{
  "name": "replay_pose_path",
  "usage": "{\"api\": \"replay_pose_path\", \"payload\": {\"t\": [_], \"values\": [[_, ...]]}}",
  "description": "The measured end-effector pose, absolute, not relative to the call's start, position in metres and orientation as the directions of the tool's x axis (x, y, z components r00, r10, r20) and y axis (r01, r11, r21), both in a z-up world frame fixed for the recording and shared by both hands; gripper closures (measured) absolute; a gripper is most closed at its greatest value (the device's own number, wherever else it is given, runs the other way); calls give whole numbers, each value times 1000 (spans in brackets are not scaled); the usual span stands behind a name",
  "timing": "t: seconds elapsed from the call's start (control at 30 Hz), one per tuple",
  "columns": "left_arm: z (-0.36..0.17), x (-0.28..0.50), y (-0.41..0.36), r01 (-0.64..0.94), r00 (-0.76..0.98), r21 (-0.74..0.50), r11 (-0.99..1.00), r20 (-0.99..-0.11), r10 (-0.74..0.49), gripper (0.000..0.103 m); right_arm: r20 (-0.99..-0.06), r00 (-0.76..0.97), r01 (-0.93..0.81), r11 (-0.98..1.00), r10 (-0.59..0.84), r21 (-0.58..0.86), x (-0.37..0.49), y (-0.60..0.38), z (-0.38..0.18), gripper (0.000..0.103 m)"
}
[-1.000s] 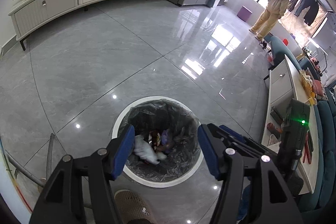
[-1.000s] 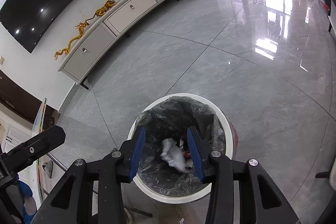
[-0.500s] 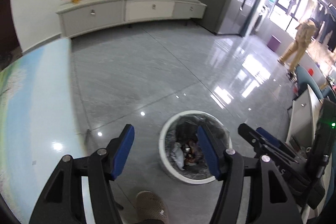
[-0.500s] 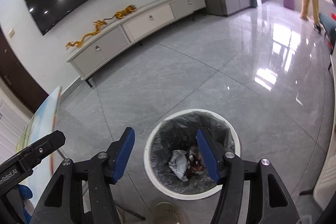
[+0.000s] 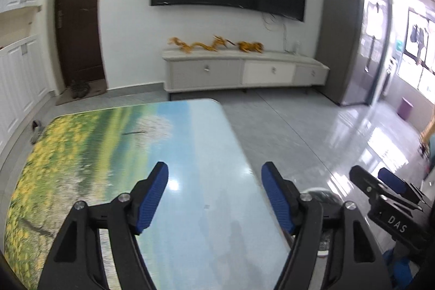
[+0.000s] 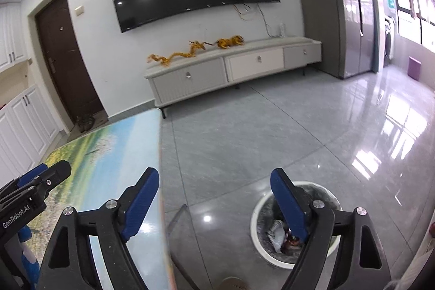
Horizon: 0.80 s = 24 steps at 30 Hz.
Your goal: Collect trash
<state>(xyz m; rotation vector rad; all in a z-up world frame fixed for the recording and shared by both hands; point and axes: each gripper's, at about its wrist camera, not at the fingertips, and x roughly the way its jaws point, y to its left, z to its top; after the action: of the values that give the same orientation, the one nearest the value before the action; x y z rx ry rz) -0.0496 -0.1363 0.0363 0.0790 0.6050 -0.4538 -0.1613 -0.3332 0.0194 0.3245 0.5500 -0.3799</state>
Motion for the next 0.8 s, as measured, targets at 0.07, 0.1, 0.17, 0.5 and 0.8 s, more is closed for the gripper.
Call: {"api": "replay_pose_path", "payload": {"t": [0.07, 0.1, 0.17, 0.5, 0.8], "values": [[40, -48, -116, 388, 758, -56, 920, -549, -353, 29, -538, 803, 407, 894, -254, 185, -156, -318, 28, 12], [42, -48, -107, 369, 767, -57, 928, -545, -339, 28, -532, 809, 397, 900, -251, 178, -154, -310, 31, 10], [43, -48, -90, 332, 784, -59, 942, -538, -310, 28, -519, 820, 374, 913, -243, 164, -149, -297, 35, 8], [40, -61, -32, 203, 830, -62, 977, -518, -205, 27, -480, 843, 322, 943, -245, 84, -142, -239, 39, 0], [48, -82, -12, 155, 874, -48, 987, -458, -160, 6, -456, 847, 327, 944, -273, 43, -151, -216, 41, 0]]}}
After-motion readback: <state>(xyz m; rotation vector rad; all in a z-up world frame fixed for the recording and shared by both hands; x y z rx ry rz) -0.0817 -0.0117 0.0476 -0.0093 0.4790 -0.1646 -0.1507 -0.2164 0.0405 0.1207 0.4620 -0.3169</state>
